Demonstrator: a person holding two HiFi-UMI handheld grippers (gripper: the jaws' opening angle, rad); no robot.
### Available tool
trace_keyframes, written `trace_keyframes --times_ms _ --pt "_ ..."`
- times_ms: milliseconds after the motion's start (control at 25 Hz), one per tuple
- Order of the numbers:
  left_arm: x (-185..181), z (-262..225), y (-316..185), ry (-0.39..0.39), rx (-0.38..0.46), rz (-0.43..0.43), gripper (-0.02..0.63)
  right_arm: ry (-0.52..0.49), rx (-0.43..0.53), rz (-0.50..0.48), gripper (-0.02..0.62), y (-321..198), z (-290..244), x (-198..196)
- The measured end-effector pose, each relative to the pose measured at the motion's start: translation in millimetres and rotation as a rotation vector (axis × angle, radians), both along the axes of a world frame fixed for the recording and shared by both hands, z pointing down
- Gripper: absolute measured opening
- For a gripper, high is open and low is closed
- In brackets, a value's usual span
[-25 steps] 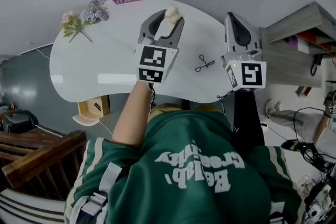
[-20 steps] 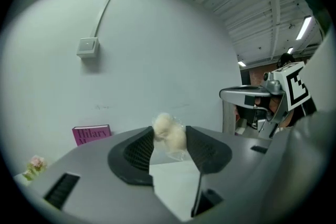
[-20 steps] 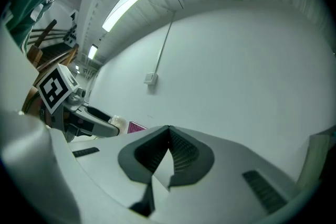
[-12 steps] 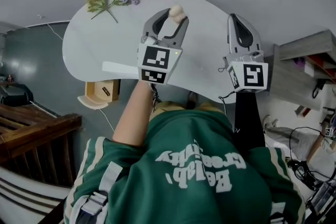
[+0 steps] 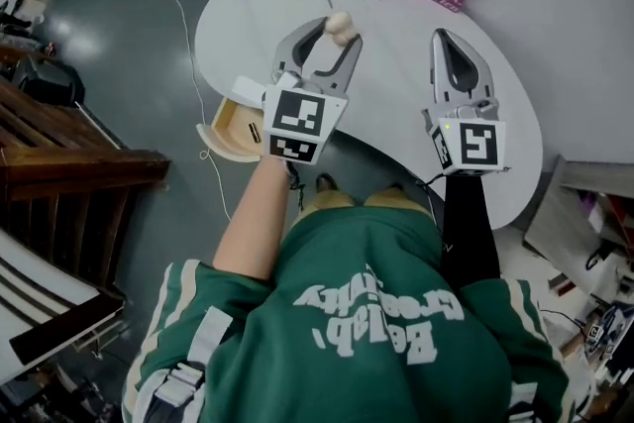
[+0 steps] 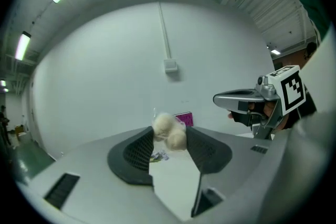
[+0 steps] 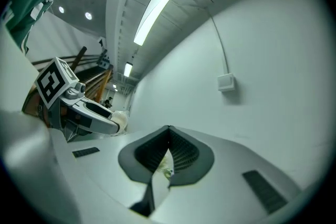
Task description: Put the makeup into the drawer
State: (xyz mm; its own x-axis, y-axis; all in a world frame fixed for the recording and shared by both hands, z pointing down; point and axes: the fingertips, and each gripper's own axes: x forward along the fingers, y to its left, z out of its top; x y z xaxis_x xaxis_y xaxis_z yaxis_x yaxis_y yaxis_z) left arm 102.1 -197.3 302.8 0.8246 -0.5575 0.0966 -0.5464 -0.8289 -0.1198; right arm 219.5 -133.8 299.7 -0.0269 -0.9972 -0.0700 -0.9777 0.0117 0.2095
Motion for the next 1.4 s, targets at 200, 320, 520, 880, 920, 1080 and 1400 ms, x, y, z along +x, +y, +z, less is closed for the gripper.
trace_keyframes --times_ms 200,320,520,880,920,1080,1400 --pt "-94.0 1.9 -31.9 -0.009 0.004 -0.152 0.212 -0.002 -0.006 -0.156 0.009 -50.1 5.2 -88.2" --pt "-148.7 6.2 -42.2 -0.014 -0.008 -0.253 0.212 -0.004 -0.011 -0.263 0.009 -73.2 8.7 -140.3" --pt "-230.3 13.4 -47.0 -0.012 -0.022 -0.400 0.213 -0.008 -0.014 -0.411 0.009 -97.9 12.2 -218.5" --pt "-305.5 28.0 -42.5 -0.005 -0.052 -0.534 0.215 -0.004 -0.049 -0.559 0.009 -109.2 24.3 -301.9" --pt "-309.1 36.6 -43.8 -0.009 -0.068 -0.540 0.215 -0.003 -0.055 -0.564 0.009 -110.0 25.7 -305.0" --pt "-322.0 103.6 -53.1 -0.057 -0.194 -0.571 0.215 0.003 -0.075 -0.570 0.009 -115.6 33.7 -306.7" --pt "-331.2 258.3 -40.6 -0.144 -0.519 -0.582 0.221 0.017 -0.126 -0.540 0.009 -115.5 50.8 -295.4"
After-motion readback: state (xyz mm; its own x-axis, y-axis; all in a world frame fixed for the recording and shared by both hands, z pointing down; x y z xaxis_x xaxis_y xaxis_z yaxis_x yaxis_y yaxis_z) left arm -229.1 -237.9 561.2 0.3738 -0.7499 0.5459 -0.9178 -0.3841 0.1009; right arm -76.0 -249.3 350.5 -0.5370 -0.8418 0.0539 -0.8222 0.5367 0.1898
